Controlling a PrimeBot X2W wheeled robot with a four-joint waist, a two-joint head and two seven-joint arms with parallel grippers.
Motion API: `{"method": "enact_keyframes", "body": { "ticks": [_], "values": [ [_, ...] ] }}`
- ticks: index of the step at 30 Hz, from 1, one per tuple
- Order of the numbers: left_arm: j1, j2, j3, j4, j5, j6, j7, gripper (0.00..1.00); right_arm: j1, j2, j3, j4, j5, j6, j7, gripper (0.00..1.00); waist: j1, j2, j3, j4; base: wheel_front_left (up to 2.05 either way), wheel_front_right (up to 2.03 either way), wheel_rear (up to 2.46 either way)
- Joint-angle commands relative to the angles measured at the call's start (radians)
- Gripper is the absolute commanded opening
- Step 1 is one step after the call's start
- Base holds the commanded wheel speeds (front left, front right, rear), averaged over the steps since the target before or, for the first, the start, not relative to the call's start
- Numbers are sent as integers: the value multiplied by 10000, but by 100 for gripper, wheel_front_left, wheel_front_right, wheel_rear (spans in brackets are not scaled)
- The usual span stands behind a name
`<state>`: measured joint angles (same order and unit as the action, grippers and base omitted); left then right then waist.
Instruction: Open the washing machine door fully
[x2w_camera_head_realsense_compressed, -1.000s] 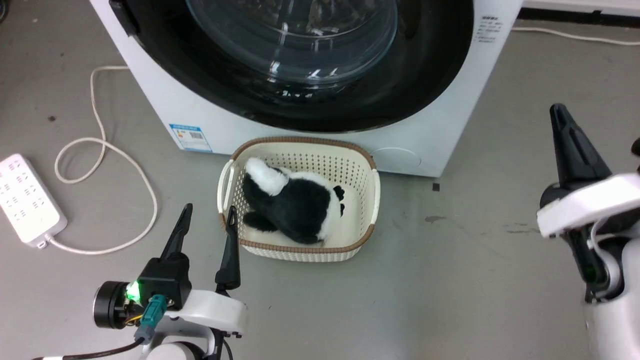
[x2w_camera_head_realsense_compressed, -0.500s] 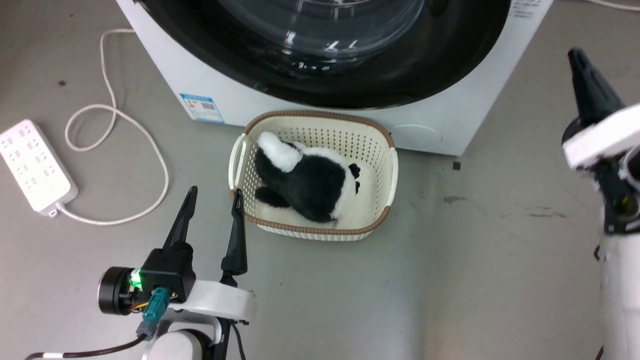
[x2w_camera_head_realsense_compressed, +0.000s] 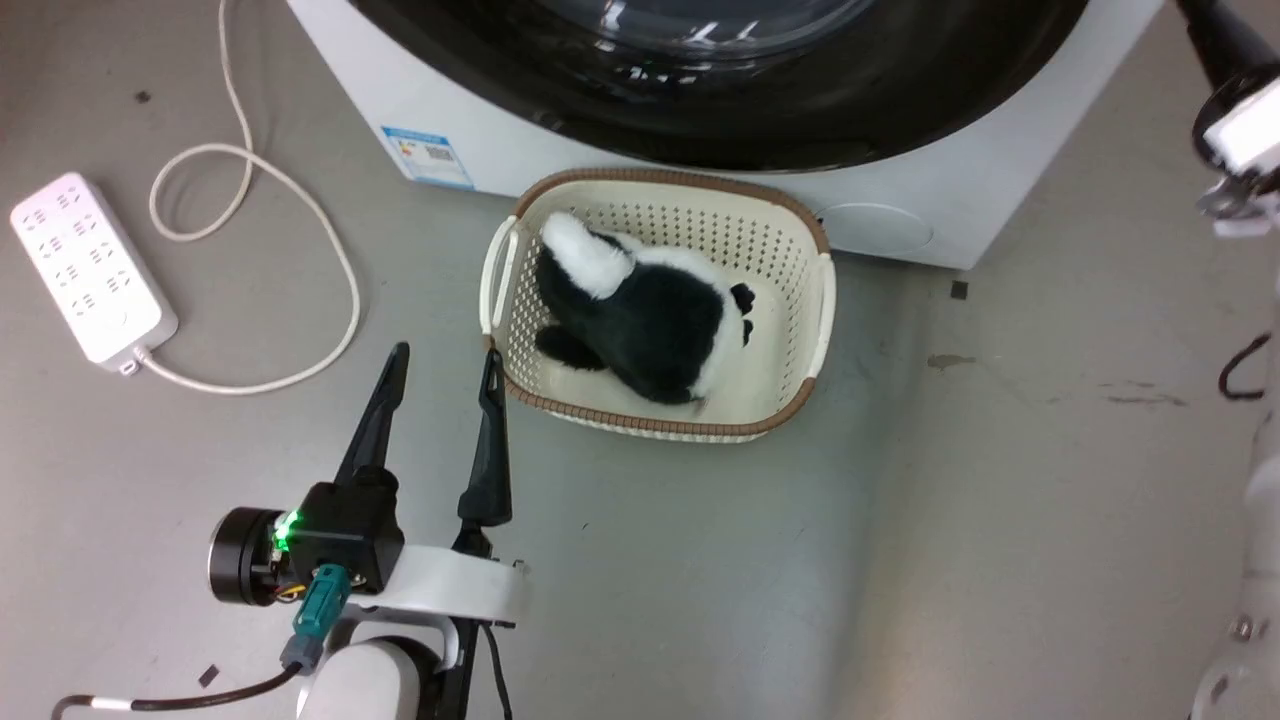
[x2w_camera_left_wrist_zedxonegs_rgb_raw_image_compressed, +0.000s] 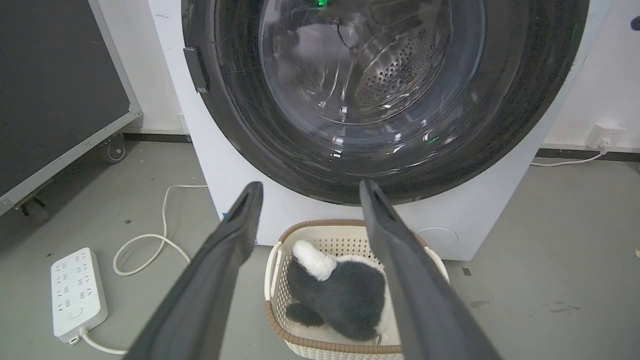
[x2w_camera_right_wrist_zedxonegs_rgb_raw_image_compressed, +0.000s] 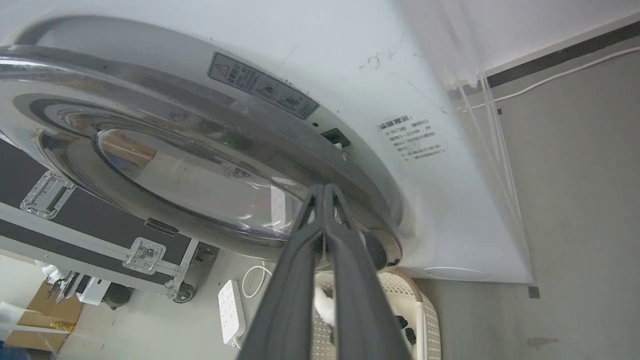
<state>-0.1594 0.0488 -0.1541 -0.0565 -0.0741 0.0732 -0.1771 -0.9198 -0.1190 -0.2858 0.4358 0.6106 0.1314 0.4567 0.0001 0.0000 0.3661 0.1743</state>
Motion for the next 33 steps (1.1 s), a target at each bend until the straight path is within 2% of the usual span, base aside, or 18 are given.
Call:
{"method": "enact_keyframes", "body": {
  "ticks": [1,11,26,33],
  "values": [
    [-220,10,-101,-46,-55,102,-121,100,-594,-78,-245,351,219,-3,326,0,-1,0,154,114,0,0,0],
    [-440,11,-317,-113,-146,206,-330,100,-2738,-179,-1516,2082,444,-4,1809,0,-1,0,686,411,0,0,0],
    [-761,13,-618,-248,-295,417,-642,100,-5517,-662,-3190,4282,137,-6,3830,0,-1,0,1392,913,0,0,0],
    [-829,14,-705,-248,-337,510,-789,100,-5809,-606,-3716,4904,17,-7,5175,0,-1,0,1334,1075,0,0,0]
  ]
}}
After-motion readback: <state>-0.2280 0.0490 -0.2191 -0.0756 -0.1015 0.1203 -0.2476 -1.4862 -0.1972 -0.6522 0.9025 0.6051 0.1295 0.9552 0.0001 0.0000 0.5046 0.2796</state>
